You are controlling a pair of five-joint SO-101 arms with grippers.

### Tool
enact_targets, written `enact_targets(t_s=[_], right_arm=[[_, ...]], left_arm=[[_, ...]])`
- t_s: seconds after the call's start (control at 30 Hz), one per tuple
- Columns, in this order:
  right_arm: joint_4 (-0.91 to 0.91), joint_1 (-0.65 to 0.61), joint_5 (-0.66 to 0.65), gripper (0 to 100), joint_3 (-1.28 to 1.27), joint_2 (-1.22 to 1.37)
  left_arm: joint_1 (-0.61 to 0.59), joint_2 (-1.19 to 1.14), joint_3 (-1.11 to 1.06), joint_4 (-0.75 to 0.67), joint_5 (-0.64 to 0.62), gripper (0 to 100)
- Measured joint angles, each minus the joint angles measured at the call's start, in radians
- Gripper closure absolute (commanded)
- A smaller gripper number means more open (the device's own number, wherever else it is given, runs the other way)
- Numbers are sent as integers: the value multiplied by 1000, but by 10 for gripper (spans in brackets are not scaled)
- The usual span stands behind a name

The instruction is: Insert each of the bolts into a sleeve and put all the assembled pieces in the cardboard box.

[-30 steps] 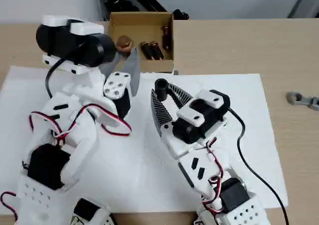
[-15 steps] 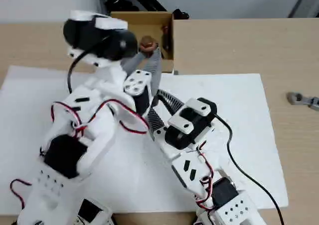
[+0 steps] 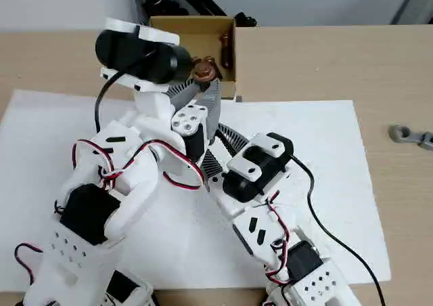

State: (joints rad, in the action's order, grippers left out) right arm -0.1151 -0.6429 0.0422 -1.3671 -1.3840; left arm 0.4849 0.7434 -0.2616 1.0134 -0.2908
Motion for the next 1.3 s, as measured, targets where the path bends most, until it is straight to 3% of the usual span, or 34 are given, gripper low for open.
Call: enact_targets(t_s=[1.3], right_arm=[[-2,0,-2,997,-5,3]], left_arm=[[-14,-2,-55,69,35,973]])
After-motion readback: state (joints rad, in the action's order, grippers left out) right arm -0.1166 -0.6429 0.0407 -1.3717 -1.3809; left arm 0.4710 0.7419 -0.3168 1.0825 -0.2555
